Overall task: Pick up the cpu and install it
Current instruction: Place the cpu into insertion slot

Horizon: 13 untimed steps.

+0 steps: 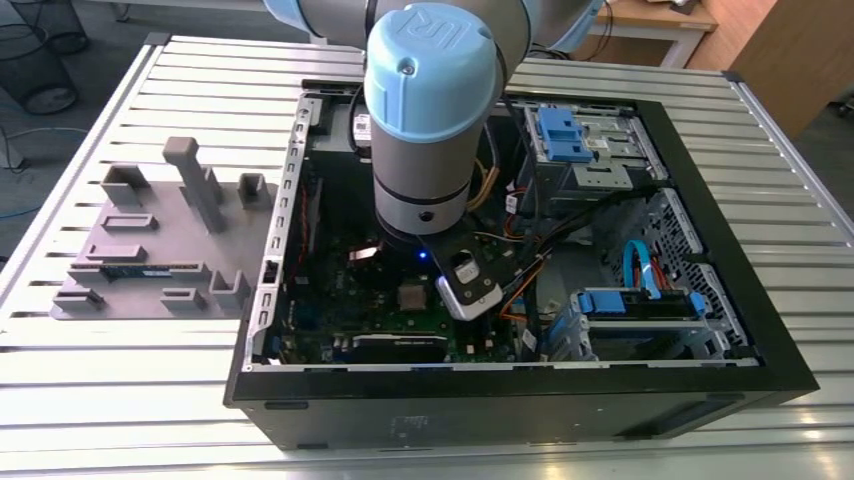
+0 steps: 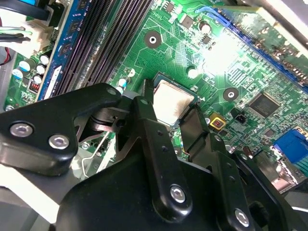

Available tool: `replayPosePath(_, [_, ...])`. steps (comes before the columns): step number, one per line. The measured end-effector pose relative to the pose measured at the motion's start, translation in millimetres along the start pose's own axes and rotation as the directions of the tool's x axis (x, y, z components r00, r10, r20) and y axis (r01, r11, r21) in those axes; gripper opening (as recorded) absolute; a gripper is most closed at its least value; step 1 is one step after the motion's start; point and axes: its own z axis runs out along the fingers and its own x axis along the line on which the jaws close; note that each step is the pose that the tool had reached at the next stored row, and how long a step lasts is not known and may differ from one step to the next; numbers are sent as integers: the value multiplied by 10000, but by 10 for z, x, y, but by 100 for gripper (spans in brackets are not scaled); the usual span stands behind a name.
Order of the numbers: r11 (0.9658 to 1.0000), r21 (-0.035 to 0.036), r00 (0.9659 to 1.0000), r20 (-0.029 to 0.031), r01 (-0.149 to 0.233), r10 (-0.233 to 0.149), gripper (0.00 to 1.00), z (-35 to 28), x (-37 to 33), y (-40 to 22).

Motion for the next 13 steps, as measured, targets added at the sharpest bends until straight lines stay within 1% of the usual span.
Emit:
replayPosePath(3, [10000, -14, 10000, 7, 0, 0, 47, -9, -1, 2])
replayPosePath(6, [10000, -4, 10000, 1, 1, -1, 47, -47, -2, 2])
replayPosePath(8, [10000, -6, 10000, 2, 1, -1, 47, -61, -3, 3])
replayPosePath(11, [10000, -12, 10000, 1, -1, 1, 47, -65, 0, 2])
replayPosePath(12, [10000, -33, 10000, 1, -4, 4, 47, -67, 5, 2])
replayPosePath(13, [10000, -73, 10000, 5, -14, 14, 47, -65, 10, 3])
